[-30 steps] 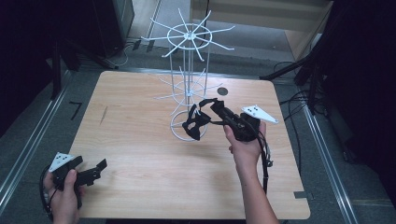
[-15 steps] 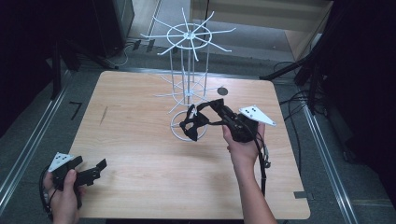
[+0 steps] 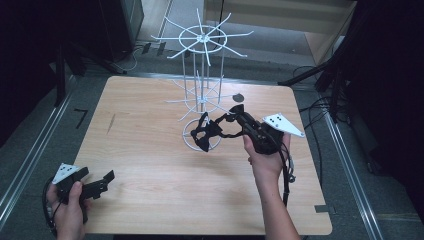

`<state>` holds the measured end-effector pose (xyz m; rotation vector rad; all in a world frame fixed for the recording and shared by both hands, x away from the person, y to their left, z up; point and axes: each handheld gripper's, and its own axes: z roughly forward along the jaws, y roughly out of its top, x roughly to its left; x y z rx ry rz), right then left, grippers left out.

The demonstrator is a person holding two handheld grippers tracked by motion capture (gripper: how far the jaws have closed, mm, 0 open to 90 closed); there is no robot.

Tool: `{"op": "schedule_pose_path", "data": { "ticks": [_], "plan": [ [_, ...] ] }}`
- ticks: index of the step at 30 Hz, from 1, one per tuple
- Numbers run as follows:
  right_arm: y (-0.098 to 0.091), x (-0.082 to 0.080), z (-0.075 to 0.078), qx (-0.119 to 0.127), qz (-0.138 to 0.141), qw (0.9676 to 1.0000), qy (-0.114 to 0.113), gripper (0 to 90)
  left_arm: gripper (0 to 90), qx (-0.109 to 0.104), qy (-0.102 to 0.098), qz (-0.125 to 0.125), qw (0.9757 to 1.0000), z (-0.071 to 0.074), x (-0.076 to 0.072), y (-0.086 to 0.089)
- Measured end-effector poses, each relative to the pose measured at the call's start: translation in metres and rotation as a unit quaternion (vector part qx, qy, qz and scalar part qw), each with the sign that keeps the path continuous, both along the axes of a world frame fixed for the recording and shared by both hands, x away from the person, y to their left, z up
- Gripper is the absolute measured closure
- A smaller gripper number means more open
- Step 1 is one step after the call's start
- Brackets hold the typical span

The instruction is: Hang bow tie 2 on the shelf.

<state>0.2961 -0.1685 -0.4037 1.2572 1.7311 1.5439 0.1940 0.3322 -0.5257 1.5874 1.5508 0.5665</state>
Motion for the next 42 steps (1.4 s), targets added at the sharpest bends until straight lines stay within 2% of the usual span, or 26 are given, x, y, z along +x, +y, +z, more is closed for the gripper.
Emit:
{"op": "schedule_pose_path", "data": {
  "ticks": [10, 14, 20, 32, 36, 39, 42],
  "plan": [
    [-0.006, -0.004, 0.01, 0.005, 0.001, 0.9999, -0.009, 76.5, 1.0, 0.001, 0.001, -0.001, 1.0, 0.0, 0.0, 0.0],
    [-0.004, 0.002, 0.014, 0.004, 0.003, 0.9999, -0.01, 76.4, 1.0, 0.001, 0.001, -0.001, 1.0, 0.0, 0.0, 0.0],
    [0.002, 0.013, 0.015, 0.005, 0.005, 1.0, 0.001, 76.5, 1.0, -0.001, -0.001, 0.001, 1.0, 0.0, 0.0, 0.0],
    [0.011, 0.035, -0.01, 0.013, -0.002, 0.9992, 0.038, 76.6, 1.0, -0.003, -0.001, 0.0, 1.0, 0.0, 0.0, 0.0],
    [0.019, 0.042, -0.019, 0.023, -0.003, 0.9985, 0.05, 76.6, 1.0, -0.001, 0.0, -0.001, 1.0, 0.0, 0.0, 0.0],
    [0.026, 0.047, -0.025, 0.041, -0.006, 0.9975, 0.058, 76.5, 1.0, -0.002, -0.001, 0.001, 1.0, 0.0, 0.0, 0.0],
    [0.032, 0.051, -0.029, 0.039, -0.003, 0.9975, 0.059, 75.8, 1.0, -0.005, -0.002, 0.001, 1.0, 0.0, 0.0, 0.0]
  ]
}}
